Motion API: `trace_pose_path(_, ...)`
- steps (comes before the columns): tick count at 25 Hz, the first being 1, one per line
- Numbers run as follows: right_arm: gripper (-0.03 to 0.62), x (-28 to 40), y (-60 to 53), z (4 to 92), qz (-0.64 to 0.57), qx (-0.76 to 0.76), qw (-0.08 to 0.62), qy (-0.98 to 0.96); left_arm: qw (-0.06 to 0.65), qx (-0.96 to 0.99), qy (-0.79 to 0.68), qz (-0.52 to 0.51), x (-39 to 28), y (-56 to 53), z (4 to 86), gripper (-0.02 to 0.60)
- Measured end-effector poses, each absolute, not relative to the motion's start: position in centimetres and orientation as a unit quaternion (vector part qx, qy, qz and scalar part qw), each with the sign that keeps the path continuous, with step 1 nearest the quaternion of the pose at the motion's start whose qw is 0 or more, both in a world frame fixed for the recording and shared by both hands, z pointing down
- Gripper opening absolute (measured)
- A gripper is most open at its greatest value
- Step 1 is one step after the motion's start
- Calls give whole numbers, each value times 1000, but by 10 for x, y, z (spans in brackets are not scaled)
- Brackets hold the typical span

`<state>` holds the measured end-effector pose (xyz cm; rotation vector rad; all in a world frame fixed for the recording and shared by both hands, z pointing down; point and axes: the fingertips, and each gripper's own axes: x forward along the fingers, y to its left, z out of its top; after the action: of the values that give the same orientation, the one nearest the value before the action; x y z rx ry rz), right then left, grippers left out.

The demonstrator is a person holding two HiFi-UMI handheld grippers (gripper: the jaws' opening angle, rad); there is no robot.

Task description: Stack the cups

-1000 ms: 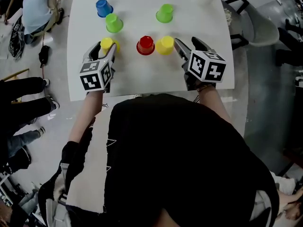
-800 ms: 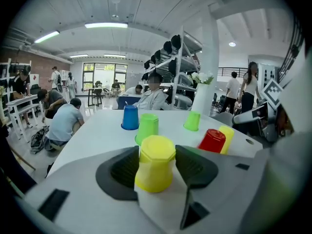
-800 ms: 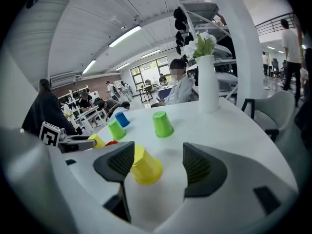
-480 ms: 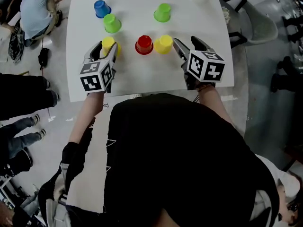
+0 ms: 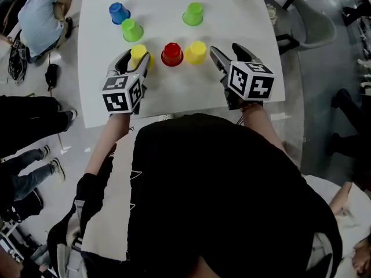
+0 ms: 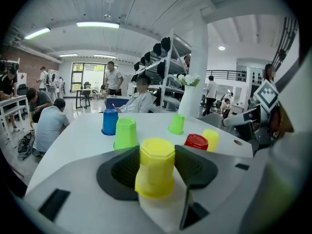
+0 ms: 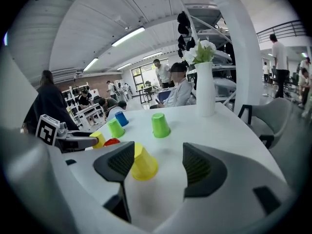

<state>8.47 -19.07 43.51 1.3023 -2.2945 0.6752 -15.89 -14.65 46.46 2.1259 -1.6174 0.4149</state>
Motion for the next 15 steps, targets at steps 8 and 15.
trace_pose_path(8,313,93,-190,438,248,476,207,-818,221,777,-568,157,-147,-150,470,233)
trace_pose_path(15,313,94,-191,438,251,478,208,-816,224,779,-561,165,-143,-149,474,235)
